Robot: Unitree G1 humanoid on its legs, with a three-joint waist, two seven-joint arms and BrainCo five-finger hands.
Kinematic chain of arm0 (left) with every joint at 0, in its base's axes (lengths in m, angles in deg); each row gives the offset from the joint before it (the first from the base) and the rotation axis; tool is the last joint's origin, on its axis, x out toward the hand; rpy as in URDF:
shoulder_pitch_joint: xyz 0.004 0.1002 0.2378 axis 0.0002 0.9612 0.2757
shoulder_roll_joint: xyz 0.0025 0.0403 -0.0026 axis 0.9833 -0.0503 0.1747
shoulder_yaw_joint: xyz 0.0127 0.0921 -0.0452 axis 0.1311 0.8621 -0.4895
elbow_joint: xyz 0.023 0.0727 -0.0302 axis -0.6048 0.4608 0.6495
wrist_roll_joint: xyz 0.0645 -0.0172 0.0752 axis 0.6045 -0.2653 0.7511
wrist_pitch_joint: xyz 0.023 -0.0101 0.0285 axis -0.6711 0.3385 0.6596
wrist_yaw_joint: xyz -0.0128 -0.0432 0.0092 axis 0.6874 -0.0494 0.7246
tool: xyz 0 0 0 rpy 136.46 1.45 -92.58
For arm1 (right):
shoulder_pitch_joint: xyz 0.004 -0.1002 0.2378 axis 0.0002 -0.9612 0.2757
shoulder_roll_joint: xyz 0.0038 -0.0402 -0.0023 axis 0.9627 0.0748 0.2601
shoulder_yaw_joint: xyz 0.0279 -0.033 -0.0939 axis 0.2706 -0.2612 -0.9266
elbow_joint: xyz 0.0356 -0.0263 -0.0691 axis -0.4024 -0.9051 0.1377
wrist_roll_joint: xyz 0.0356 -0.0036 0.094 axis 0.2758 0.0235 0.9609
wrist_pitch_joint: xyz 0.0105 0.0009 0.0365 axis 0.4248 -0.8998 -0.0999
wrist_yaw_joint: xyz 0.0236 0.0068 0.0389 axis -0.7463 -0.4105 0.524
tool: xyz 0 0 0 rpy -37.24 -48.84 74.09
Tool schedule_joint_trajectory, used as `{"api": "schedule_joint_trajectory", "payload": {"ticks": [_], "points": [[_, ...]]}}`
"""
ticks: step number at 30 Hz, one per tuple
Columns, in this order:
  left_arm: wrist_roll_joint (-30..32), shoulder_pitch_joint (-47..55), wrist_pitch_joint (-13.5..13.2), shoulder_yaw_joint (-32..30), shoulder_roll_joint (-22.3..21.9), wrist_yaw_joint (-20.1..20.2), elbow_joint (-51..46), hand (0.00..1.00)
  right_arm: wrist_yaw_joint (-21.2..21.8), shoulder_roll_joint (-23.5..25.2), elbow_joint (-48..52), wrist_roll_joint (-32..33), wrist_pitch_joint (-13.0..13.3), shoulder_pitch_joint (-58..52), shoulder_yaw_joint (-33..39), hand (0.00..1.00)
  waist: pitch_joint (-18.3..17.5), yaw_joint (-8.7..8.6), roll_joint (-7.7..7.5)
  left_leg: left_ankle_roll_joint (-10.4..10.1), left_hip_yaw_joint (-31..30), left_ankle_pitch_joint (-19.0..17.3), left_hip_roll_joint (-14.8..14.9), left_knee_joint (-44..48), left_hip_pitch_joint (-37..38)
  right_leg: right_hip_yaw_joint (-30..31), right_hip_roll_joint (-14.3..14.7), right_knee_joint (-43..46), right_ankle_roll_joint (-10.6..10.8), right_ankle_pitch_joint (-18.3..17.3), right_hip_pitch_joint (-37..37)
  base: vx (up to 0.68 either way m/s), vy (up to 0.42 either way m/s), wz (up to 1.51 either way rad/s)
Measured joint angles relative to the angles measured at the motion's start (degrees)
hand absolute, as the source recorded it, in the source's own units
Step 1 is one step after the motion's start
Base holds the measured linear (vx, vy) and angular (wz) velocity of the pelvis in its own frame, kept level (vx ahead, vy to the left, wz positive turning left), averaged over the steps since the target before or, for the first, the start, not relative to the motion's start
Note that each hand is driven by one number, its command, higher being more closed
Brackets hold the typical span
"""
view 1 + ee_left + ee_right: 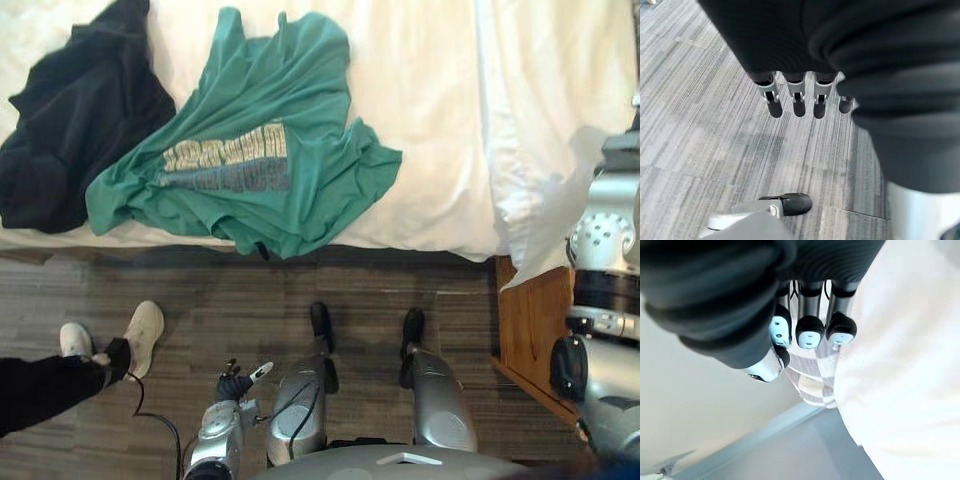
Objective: Tidy the bed and pick cloth on bed and put in laundry
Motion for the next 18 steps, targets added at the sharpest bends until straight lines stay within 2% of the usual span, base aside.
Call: {"api": "schedule_joint_trajectory", "payload": {"ticks": [4, 9, 14, 16, 18], "points": [[-2.4, -3.2, -0.4, 4.5, 0.0, -0.8, -3.6, 0.0, -0.8, -3.3, -0.5, 0.0, 0.1, 3.1, -1.5, 1.0, 1.2, 1.06, 1.05, 0.2, -1.3, 2.0, -0.6, -0.1, -4.8, -0.4, -1.4, 4.8, -0.3, -1.4, -6.3, -0.08, -0.016, 0.2], [-4.5, -5.9, -1.6, 6.6, 0.0, -1.1, -9.9, 0.0, -2.0, -3.4, 2.0, 0.0, 0.2, 3.8, -1.4, 1.0, 1.7, 1.37, 1.28, 0.3, -1.6, 2.8, -1.0, 1.9, -10.4, -1.3, -3.1, 9.1, -0.6, -2.3, -12.3, -0.05, -0.004, 0.18], [-4.5, -8.2, -2.2, 6.6, -0.2, -1.3, -14.7, 0.0, -3.2, -2.5, 7.4, 0.0, 1.0, 3.7, -1.3, 1.0, 3.7, 1.23, 1.36, 0.8, -0.6, -0.2, 0.0, 9.9, -17.2, -0.7, -3.6, 12.4, -1.0, -2.6, -17.2, -0.05, -0.025, -0.03], [-4.5, -8.6, -2.2, 6.6, -0.4, -1.3, -14.8, 0.0, -3.4, -0.8, 7.8, 0.0, 1.1, 2.8, -0.9, 1.0, 3.8, 1.22, 1.32, 1.1, 0.7, -1.5, 0.6, 12.6, -19.1, 0.3, -3.5, 13.3, -1.0, -2.6, -18.9, -0.04, -0.016, -0.19], [-4.5, -9.2, -2.2, 6.5, -0.8, -1.5, -15.0, 0.0, -3.3, 3.0, 9.0, 0.0, 1.5, -1.2, 0.6, 1.0, 3.8, 1.25, 1.31, 1.5, 2.2, -3.3, 1.6, 16.0, -21.2, 1.3, -3.2, 14.0, -1.0, -2.6, -20.4, -0.01, -0.012, -0.21]]}}
